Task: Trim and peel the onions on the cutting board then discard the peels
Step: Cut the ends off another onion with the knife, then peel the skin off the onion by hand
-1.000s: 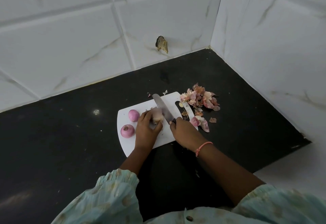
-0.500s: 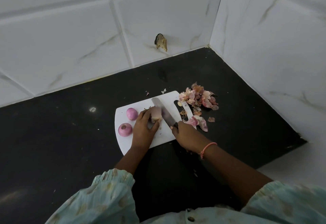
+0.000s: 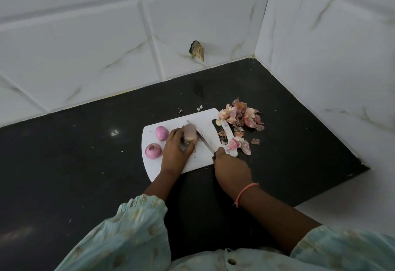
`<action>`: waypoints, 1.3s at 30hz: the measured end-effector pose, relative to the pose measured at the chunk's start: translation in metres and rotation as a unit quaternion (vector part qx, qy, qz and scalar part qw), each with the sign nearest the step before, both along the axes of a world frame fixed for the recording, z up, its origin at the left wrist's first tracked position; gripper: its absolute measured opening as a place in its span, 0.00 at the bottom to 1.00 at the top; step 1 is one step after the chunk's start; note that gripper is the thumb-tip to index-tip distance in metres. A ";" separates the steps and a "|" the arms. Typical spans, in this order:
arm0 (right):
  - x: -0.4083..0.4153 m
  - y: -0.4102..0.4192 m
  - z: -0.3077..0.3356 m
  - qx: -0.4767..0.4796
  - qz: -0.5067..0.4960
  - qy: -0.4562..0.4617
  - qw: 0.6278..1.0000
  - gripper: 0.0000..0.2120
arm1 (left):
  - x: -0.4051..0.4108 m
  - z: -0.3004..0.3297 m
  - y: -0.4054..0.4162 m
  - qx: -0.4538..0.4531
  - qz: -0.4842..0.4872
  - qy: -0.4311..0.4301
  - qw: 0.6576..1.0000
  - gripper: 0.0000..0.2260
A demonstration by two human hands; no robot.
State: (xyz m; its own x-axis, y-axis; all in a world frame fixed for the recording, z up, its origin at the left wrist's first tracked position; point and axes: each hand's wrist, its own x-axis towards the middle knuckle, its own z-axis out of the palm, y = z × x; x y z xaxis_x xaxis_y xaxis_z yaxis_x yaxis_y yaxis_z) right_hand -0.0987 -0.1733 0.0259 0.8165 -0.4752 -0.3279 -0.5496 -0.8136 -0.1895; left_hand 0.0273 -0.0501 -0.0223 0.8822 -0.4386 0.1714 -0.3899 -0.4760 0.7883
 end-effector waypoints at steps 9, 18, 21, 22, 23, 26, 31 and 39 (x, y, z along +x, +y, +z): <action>0.003 -0.044 0.023 -0.064 -0.072 -0.149 0.984 0.14 | -0.003 0.000 -0.002 0.018 0.017 -0.009 1.000 0.26; 0.015 -0.003 0.000 -0.003 -0.044 -0.182 0.982 0.14 | -0.009 0.003 -0.004 -0.027 0.025 -0.016 0.999 0.21; 0.022 -0.001 -0.007 0.009 -0.046 -0.187 0.981 0.15 | -0.011 0.006 -0.005 -0.030 0.028 -0.023 0.999 0.20; 0.023 -0.002 -0.009 0.005 -0.039 -0.182 0.983 0.16 | -0.011 0.007 -0.005 -0.031 0.031 -0.020 0.999 0.19; 0.023 -0.003 -0.011 -0.005 -0.033 -0.173 0.984 0.16 | -0.010 0.007 -0.005 -0.035 0.032 -0.012 0.999 0.19; 0.025 -0.007 -0.012 -0.054 -0.021 -0.136 0.989 0.16 | -0.010 0.010 -0.004 -0.083 0.043 0.033 0.995 0.17; 0.030 -0.012 0.003 0.043 0.003 -0.292 0.955 0.17 | -0.018 0.036 -0.014 -0.210 0.043 0.183 0.959 0.13; 0.048 -0.011 0.039 0.341 -0.039 -0.431 0.834 0.16 | -0.013 0.062 -0.019 -0.267 -0.009 0.321 0.909 0.18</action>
State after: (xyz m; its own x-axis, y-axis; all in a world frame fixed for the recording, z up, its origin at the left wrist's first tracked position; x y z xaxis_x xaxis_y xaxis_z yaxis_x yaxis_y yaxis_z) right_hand -0.0507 -0.1842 0.0652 0.8633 -0.4818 0.1501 -0.0160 -0.3234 -0.9461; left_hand 0.0148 -0.0691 0.0402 0.8691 -0.4598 -0.1823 0.2271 0.0436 0.9729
